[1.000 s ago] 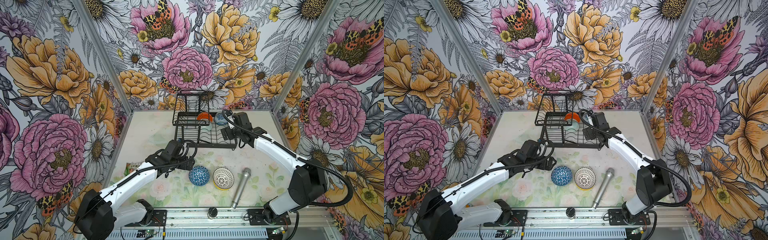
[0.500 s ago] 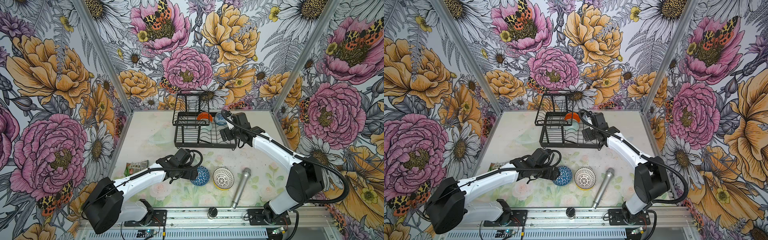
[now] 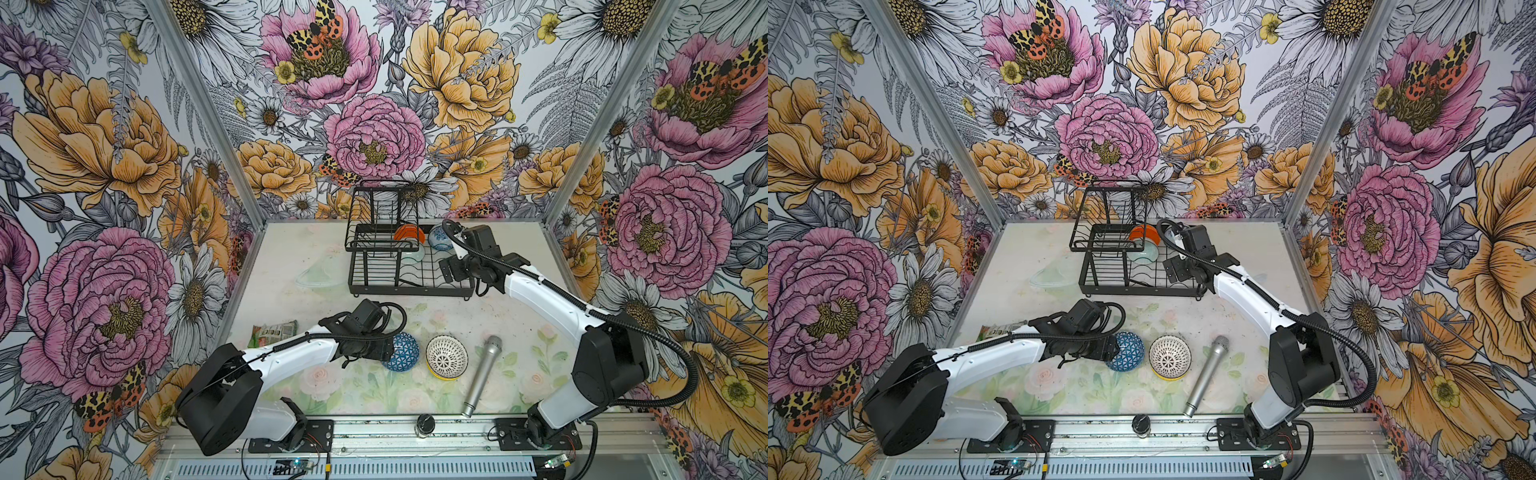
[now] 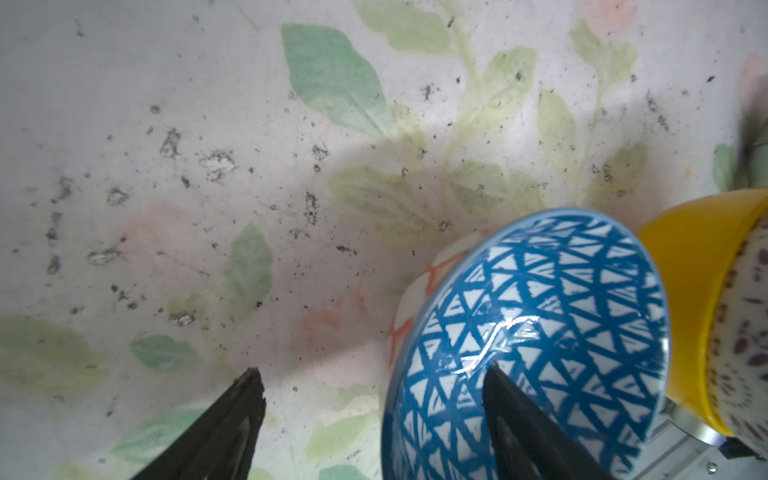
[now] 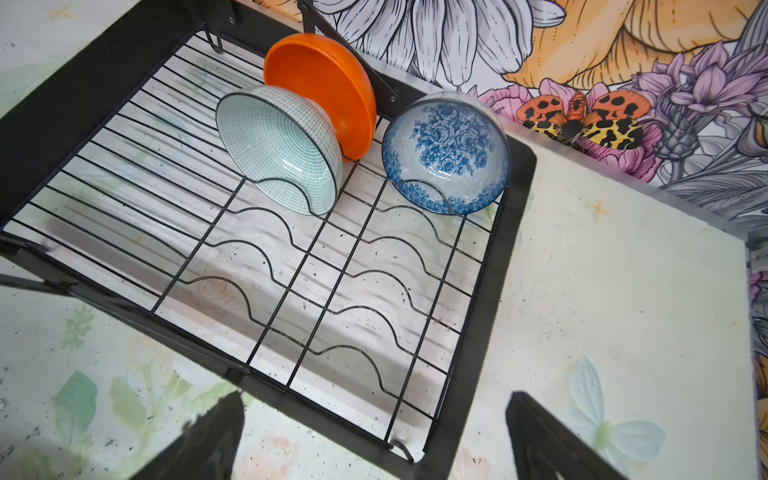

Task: Load the bowls into the dish rack
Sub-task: 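Move the left gripper to the blue-and-red patterned bowl and grip its rim, then lift the patterned bowl with the left gripper while the right arm reaches toward it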

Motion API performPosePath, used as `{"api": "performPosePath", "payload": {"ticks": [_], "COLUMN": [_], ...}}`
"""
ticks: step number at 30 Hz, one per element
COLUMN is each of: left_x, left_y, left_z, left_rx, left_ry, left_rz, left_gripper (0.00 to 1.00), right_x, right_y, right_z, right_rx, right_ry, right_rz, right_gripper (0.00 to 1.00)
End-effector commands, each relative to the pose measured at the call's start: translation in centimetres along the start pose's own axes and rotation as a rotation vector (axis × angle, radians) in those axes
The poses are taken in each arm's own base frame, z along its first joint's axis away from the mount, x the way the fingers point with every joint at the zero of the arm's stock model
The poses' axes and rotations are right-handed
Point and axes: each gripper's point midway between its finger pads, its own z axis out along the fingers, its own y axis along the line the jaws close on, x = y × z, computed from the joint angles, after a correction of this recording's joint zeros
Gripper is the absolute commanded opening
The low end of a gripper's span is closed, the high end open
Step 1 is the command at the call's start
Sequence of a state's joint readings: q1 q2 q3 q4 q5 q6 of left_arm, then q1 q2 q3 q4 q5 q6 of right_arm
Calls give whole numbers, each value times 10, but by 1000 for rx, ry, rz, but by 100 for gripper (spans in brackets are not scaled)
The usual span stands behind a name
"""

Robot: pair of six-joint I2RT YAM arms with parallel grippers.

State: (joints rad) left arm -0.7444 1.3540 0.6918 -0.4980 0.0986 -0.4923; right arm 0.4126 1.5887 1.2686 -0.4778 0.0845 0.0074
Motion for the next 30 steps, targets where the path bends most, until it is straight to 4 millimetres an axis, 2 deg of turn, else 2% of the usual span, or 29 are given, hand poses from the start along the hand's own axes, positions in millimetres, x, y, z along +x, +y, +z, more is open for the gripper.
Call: {"api": "performPosePath", "payload": {"ticks": [1, 12, 18, 21, 25, 30], "left_x": [-3, -7, -7, -7, -14, -27], "left_y": [-9, -15, -15, -10, -3, -5], "left_z": [4, 12, 12, 5, -9, -27], "left_rx": [39, 48, 42, 16, -8, 5], "left_ry": [-10, 3, 9, 1, -31, -86], "left_rz": [-6, -7, 4, 10, 14, 40], "left_gripper": [77, 44, 19, 2, 0, 0], "right_x": [0, 3, 5, 5, 4, 3], "right_y": [0, 0, 1, 1, 1, 5], "right_z": [3, 4, 4, 2, 1, -4], "right_rx": [-8, -13, -17, -20, -28, -56], "right_ry": [-6, -3, -1, -2, -8, -19], "right_rz": [10, 9, 9, 8, 12, 24], "right_gripper": [99, 99, 99, 100, 100, 99]}}
